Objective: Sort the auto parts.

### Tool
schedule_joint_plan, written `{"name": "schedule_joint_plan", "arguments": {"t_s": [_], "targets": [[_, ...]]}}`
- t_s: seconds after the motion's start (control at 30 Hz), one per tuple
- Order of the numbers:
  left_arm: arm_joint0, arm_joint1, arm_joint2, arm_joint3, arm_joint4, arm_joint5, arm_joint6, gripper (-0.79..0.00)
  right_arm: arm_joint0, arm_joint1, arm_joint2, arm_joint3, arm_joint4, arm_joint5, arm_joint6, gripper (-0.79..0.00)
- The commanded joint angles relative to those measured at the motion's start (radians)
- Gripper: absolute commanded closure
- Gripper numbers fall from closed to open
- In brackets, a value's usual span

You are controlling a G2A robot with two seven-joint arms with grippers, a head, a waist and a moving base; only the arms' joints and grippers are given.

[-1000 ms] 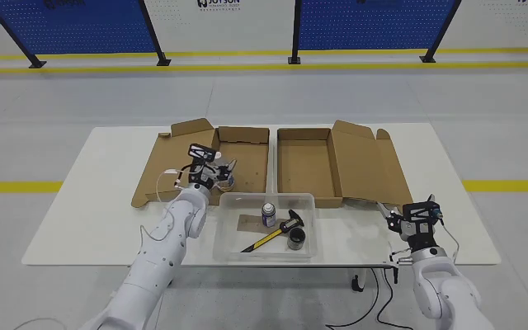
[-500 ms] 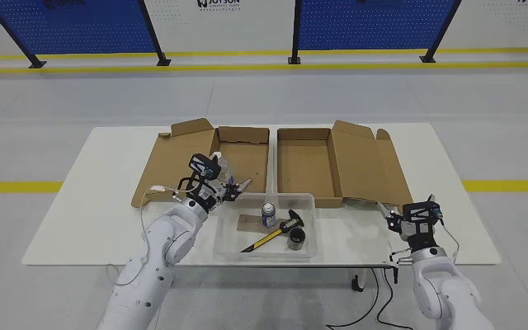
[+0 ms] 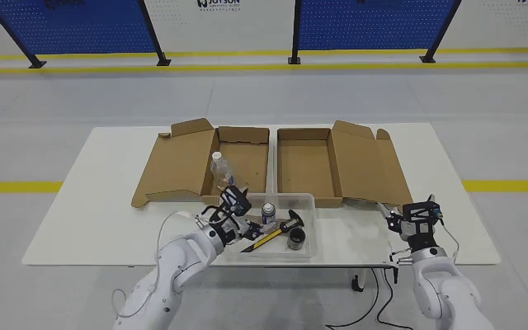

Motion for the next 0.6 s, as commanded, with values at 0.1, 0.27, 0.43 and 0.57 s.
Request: {"name": "schedule_joint_plan", "arguments": {"t_s": [0.1,0.27,0.43,0.57], "targets": [[-0.015,-0.008,0.060,0.036,0.055,0.061,-0.013,-0.785,0.000,0.000,0.000,0.000,0.000,0.000,0.000,-0.785],[-0.051,-0.020,0.112,0.090,0.082,0.122,-0.024,-0.742,0.000,0.000,0.000,0.000,0.000,0.000,0.000,-0.785],[-0.083,-0.029,0.145,0.144,0.097,0.162,-0.019,-0.705,0.000,0.000,0.000,0.000,0.000,0.000,0.000,-0.785],[-0.107,-0.036,0.161,0.186,0.105,0.193,-0.012,-0.634,0.000,0.000,0.000,0.000,0.000,0.000,0.000,-0.785]]}}
